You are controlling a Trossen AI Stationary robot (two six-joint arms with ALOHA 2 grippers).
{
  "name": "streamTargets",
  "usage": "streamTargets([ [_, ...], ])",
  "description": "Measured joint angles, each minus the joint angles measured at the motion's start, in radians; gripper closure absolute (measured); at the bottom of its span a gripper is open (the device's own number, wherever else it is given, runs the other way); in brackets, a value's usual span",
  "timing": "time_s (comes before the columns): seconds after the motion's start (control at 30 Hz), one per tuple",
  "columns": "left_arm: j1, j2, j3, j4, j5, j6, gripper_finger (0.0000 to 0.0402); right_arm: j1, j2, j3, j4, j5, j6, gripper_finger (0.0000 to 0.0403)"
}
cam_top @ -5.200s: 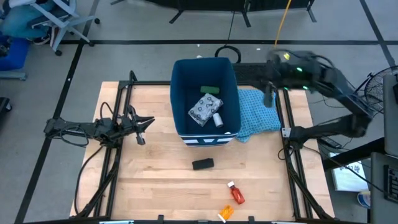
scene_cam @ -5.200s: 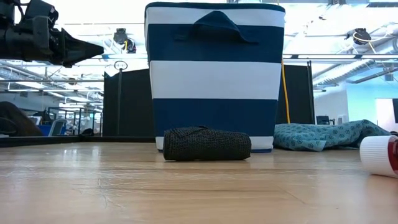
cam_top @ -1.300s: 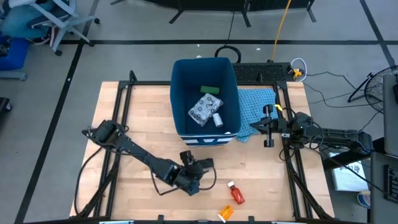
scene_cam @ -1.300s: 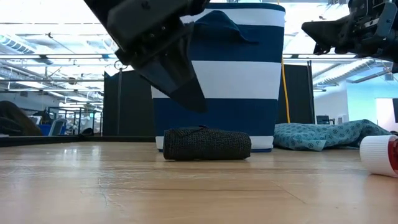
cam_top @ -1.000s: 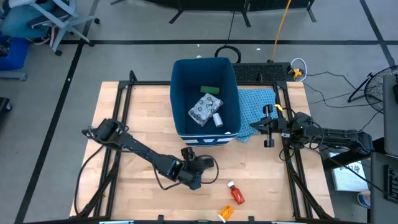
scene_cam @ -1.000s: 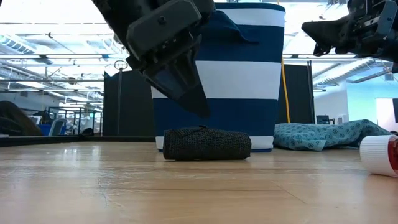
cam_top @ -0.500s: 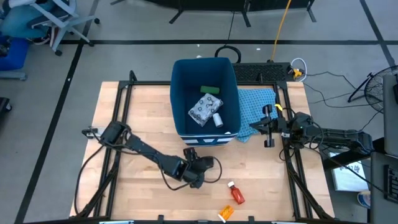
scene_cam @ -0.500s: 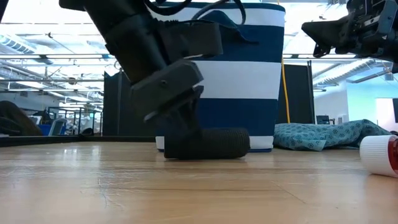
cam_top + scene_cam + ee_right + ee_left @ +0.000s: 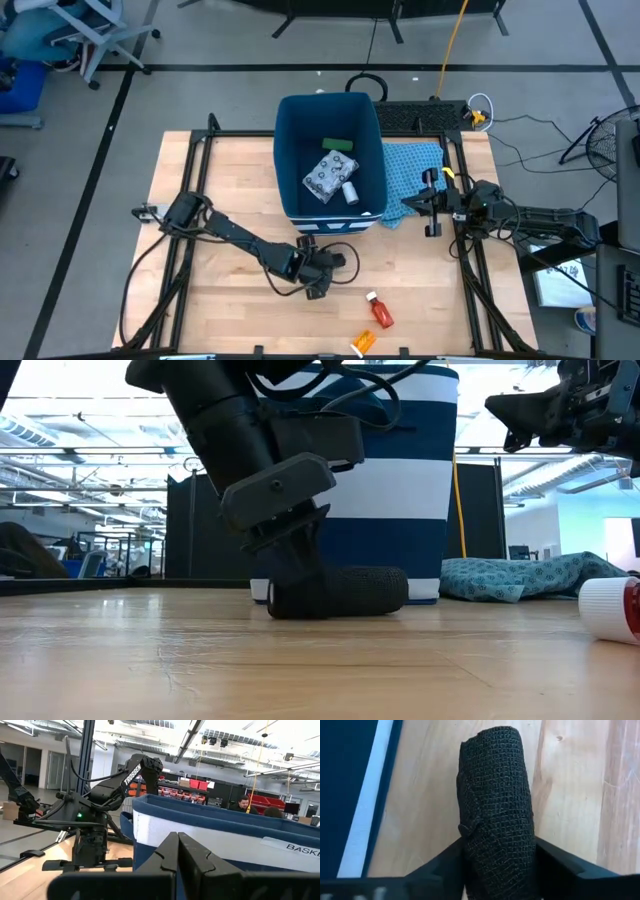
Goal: Pick & place medical supplies in basket/bin
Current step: Put the black bandage into the blue bin
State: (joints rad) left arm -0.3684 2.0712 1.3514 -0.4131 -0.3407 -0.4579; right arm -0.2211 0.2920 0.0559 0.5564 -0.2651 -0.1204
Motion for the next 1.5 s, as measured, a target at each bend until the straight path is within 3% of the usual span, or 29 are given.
streamTargets([
  [0.17,-0.012,-0.016,0.0,0.02,0.026,0.069,0.0289,0.0,0.0,0.0,-0.008,0.0,-0.006,0.0403],
  [0.27,-0.041,-0.068,-0.002,0.017,0.034,0.137,0.0314,0.0,0.0,0.0,-0.011,0.0,-0.007,0.0403],
  [0.5,-0.126,-0.295,-0.002,-0.029,0.02,0.371,0.0305,0.0,0.0,0.0,-0.022,-0.002,0.003,0.0403],
  [0.77,-0.193,-0.657,-0.001,-0.257,-0.143,0.547,0.0301,0.0,0.001,0.0,-0.06,-0.002,0.029,0.0403],
  [0.87,-0.19,-0.812,-0.035,-0.3,-0.159,0.603,0.0301,0.0,0.001,0.0,-0.075,-0.002,0.03,0.0403],
  [1.03,-0.105,-1.102,-0.276,-0.165,-0.145,0.689,0.0301,0.0,0.001,0.0,-0.091,-0.002,0.006,0.0403],
  [1.23,-0.018,-1.465,-0.731,0.244,-0.05,0.751,0.03,0.0,0.001,0.0,-0.096,-0.002,0.029,0.0403],
  [1.37,0.038,-1.634,-1.013,0.484,0.005,0.727,0.03,0.0,0.001,0.0,-0.097,-0.002,0.03,0.0403],
  [1.5,0.08,-1.747,-1.177,0.684,0.081,0.726,0.03,0.0,0.001,0.0,-0.107,-0.001,0.052,0.0403],
])
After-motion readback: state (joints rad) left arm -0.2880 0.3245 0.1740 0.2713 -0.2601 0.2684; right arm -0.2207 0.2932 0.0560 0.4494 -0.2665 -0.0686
